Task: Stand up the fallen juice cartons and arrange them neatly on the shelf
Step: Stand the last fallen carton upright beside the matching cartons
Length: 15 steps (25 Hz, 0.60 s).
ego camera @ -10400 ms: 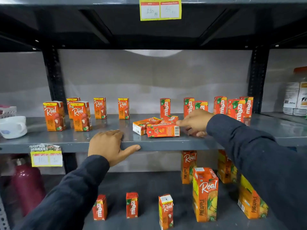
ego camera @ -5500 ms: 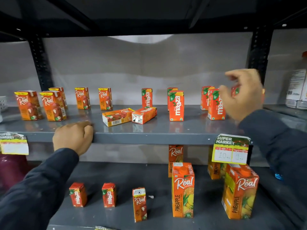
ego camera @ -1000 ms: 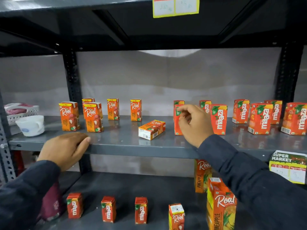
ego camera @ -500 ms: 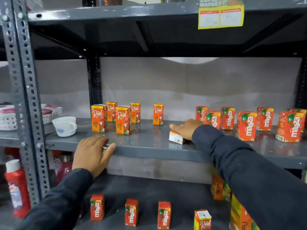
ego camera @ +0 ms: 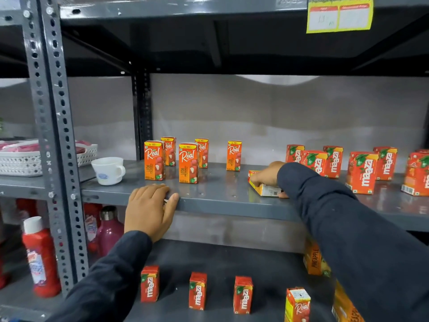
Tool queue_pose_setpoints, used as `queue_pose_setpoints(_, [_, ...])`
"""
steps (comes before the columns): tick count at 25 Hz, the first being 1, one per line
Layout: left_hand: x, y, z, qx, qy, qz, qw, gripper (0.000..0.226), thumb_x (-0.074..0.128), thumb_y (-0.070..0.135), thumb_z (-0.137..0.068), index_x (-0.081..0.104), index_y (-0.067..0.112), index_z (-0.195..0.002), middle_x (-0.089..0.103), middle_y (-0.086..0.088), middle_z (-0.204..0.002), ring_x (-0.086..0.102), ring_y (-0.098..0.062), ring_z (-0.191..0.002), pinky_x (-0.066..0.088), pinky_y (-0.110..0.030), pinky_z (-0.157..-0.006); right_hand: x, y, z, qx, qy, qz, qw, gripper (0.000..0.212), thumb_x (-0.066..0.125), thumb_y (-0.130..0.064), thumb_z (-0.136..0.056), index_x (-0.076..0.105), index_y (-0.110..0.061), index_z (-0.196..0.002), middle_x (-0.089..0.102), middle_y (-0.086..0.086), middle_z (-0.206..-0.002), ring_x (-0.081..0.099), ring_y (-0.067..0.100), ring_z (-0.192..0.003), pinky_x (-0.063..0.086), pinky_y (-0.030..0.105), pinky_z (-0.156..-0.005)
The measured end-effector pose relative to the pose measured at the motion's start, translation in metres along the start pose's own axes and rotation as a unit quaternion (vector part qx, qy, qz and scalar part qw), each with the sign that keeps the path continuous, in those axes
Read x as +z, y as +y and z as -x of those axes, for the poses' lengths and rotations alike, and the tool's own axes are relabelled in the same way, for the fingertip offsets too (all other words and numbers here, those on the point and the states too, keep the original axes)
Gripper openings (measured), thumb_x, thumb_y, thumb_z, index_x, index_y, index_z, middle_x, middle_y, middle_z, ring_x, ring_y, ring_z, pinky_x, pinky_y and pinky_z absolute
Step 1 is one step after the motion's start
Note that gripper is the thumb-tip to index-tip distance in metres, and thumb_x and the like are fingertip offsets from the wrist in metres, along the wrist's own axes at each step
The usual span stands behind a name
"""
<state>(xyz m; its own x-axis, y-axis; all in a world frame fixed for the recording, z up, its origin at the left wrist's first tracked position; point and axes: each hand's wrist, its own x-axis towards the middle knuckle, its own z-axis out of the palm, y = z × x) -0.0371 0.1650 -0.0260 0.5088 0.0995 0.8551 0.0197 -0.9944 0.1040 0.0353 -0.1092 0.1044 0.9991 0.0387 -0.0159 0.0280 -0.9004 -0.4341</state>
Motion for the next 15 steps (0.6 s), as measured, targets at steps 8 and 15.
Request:
queue_pose_setpoints(8, [0.001,0.002,0.002,-0.002,0.009,-0.007,1.000,0.050,0.044,0.047,-0.089,0.073,0.006,-0.095,0.075,-0.011,-0.093,0.068,-0.033,-0.087,0.048,-0.044,-0.085,0.022,0.000,-0.016,-0.054,0.099,-0.085,0.990,0.025,0.049,-0.035,-0.081,0.049,-0.014,-0.067,0.049,0.003,-0.065,0.047,0.018,-0.057,0.032,0.027,-0.051])
queue_pose_setpoints(15, [0.003,0.002,0.002,-0.005,0.019,-0.008,1.000,0.050,0.044,0.046,-0.090,0.072,0.006,-0.095,0.075,-0.011,-0.094,0.068,-0.034,-0.088,0.048,-0.044,-0.085,0.039,0.009,-0.034,-0.156,0.067,-0.360,0.918,0.055,0.076,-0.016,-0.076,0.042,-0.016,-0.119,0.058,0.003,-0.114,0.057,0.023,-0.105,0.048,0.040,-0.094])
